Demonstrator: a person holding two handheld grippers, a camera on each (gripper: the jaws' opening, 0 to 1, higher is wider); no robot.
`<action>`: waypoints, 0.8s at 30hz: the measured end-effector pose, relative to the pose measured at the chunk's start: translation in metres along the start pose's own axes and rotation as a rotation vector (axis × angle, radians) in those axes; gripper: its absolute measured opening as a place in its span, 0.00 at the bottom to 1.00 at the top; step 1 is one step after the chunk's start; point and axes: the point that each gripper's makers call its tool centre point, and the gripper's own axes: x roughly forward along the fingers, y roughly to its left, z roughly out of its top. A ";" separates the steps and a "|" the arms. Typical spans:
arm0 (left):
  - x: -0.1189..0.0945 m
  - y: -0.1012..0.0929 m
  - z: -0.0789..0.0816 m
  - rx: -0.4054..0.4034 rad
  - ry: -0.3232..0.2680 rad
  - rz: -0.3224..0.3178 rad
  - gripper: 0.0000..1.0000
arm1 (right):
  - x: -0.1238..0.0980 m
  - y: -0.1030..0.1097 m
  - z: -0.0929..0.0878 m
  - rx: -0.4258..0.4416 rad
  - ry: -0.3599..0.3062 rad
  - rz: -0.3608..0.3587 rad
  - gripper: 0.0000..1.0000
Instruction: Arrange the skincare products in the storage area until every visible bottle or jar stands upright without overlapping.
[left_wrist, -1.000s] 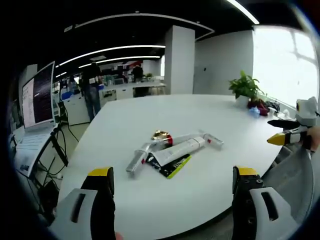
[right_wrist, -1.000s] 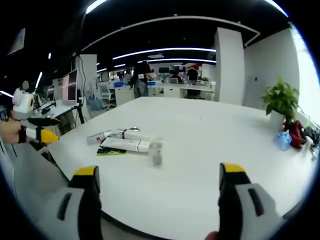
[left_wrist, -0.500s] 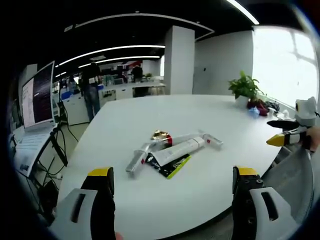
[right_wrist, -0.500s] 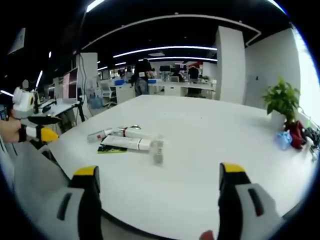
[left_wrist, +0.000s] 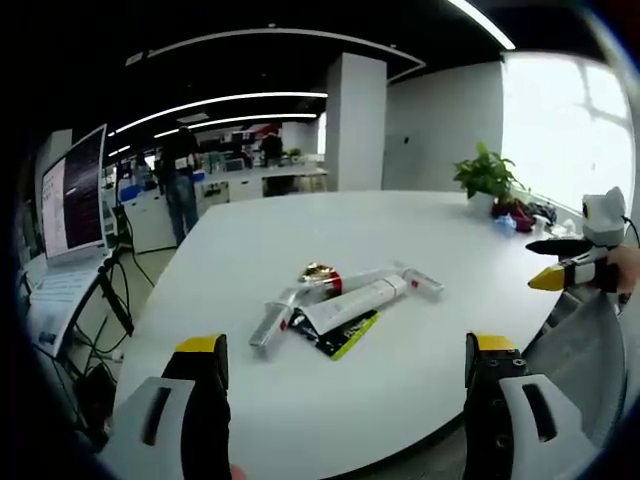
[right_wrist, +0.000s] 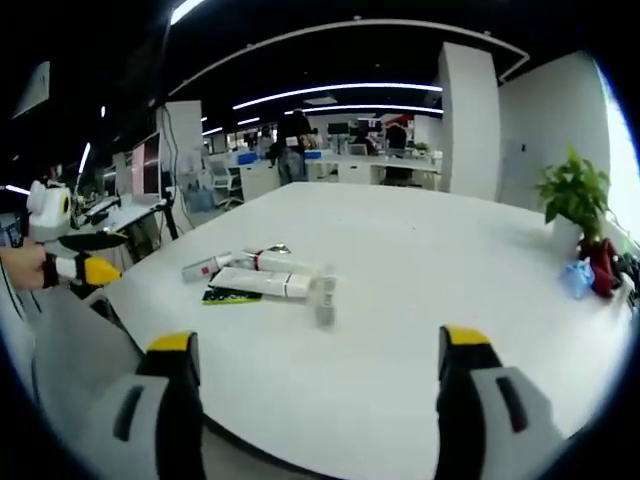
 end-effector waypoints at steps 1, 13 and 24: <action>0.000 0.000 0.000 0.000 0.000 -0.002 0.97 | 0.001 0.000 0.001 -0.002 0.001 0.003 1.00; 0.000 -0.004 0.000 0.001 0.002 -0.020 0.97 | 0.035 0.005 0.014 -0.097 0.066 0.131 0.99; 0.001 -0.003 -0.001 -0.022 0.007 -0.030 0.97 | 0.079 0.004 0.034 -0.197 0.100 0.228 0.93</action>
